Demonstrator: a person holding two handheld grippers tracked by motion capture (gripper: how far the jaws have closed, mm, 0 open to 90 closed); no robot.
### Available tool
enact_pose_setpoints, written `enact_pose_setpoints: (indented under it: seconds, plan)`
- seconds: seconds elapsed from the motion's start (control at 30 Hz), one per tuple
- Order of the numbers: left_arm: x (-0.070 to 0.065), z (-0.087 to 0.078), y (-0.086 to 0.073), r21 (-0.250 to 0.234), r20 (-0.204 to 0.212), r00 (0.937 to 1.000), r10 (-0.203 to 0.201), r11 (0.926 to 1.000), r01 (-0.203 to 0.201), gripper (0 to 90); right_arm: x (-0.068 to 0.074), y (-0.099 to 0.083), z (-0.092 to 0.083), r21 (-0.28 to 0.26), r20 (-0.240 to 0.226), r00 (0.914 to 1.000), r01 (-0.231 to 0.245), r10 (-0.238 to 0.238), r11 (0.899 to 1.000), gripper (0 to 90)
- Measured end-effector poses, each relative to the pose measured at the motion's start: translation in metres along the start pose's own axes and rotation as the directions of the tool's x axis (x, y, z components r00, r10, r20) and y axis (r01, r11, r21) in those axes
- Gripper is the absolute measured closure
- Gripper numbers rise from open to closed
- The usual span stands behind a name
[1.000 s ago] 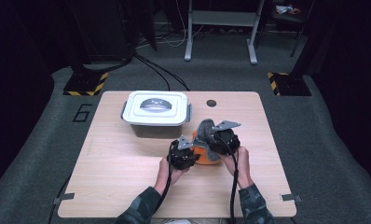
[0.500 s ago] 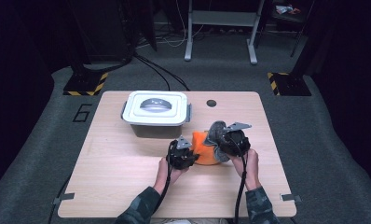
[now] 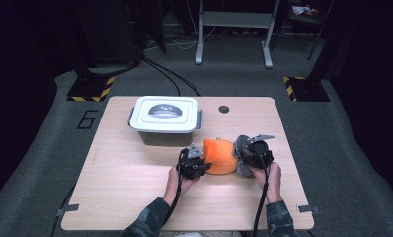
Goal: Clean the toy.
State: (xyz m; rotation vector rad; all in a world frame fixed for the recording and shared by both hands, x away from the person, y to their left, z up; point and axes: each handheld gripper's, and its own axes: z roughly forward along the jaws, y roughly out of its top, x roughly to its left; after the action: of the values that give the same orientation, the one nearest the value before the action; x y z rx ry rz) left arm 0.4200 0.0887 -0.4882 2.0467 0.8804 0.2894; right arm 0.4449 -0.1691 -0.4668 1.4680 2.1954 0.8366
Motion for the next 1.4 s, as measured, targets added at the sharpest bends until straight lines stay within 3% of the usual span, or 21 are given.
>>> enact_pose_setpoints:
  seconds: [0.17,0.23,0.3,0.43,0.5,0.6,0.67,0.7,0.87,0.97,1.0,1.17,1.4]
  plan:
    - [0.001,0.000,-0.001,0.003,-0.002,1.0000,0.000,1.0000,0.000,73.3,-0.007,-0.013,0.023,0.083,-0.015,0.9997,-0.017,0.019,0.996,66.5]
    - [0.000,0.000,0.000,0.000,-0.005,1.0000,0.003,1.0000,-0.003,73.2,-0.008,-0.015,0.025,0.081,-0.020,0.9995,-0.025,0.026,0.996,66.5]
    - [0.000,-0.001,0.000,0.004,-0.011,0.9999,0.009,1.0000,-0.009,73.2,-0.009,-0.013,0.019,0.064,-0.005,0.9996,-0.026,0.026,0.998,66.7]
    - [-0.002,-0.001,0.000,-0.002,-0.013,0.9998,0.015,0.9999,-0.015,73.1,-0.008,-0.003,-0.009,-0.023,0.016,0.9998,-0.011,0.011,1.000,66.9]
    - [-0.003,-0.001,0.001,0.001,-0.013,0.9998,0.017,0.9999,-0.017,73.0,-0.004,0.005,-0.026,-0.075,-0.005,1.0000,-0.004,0.003,0.997,66.9]
    - [-0.003,-0.001,0.002,0.001,-0.023,0.9993,0.030,0.9995,-0.030,72.8,0.012,0.019,-0.042,-0.131,-0.041,0.9983,0.036,-0.042,0.991,66.7]
    - [-0.004,-0.001,0.002,0.000,-0.023,0.9993,0.030,0.9995,-0.030,72.7,0.026,0.028,-0.048,-0.147,-0.064,0.9932,0.087,-0.097,0.985,66.7]
    - [-0.004,-0.001,0.002,0.000,-0.023,0.9993,0.030,0.9995,-0.030,72.6,0.032,0.031,-0.048,-0.155,-0.076,0.9918,0.090,-0.103,0.984,66.6]
    - [-0.004,-0.001,0.002,0.002,-0.020,0.9993,0.032,0.9995,-0.032,72.5,0.063,0.044,-0.039,-0.151,-0.125,0.9772,0.152,-0.171,0.977,66.3]
    - [-0.003,-0.001,0.001,0.000,-0.022,0.9994,0.025,0.9997,-0.025,72.3,0.073,0.046,-0.028,-0.123,-0.109,0.9765,0.172,-0.186,0.977,66.3]
    - [-0.002,-0.001,0.001,0.000,-0.019,0.9995,0.024,0.9997,-0.024,72.2,0.073,0.047,-0.025,-0.132,-0.095,0.9747,0.189,-0.202,0.973,66.4]
    - [-0.003,-0.001,0.001,-0.004,-0.014,0.9996,0.023,0.9997,-0.023,72.2,0.069,0.045,-0.027,-0.114,-0.080,0.9771,0.188,-0.197,0.976,66.4]
    - [-0.002,0.000,0.001,-0.006,-0.010,0.9998,0.016,0.9999,-0.016,72.1,0.054,0.039,-0.027,-0.107,-0.056,0.9852,0.155,-0.162,0.982,66.3]
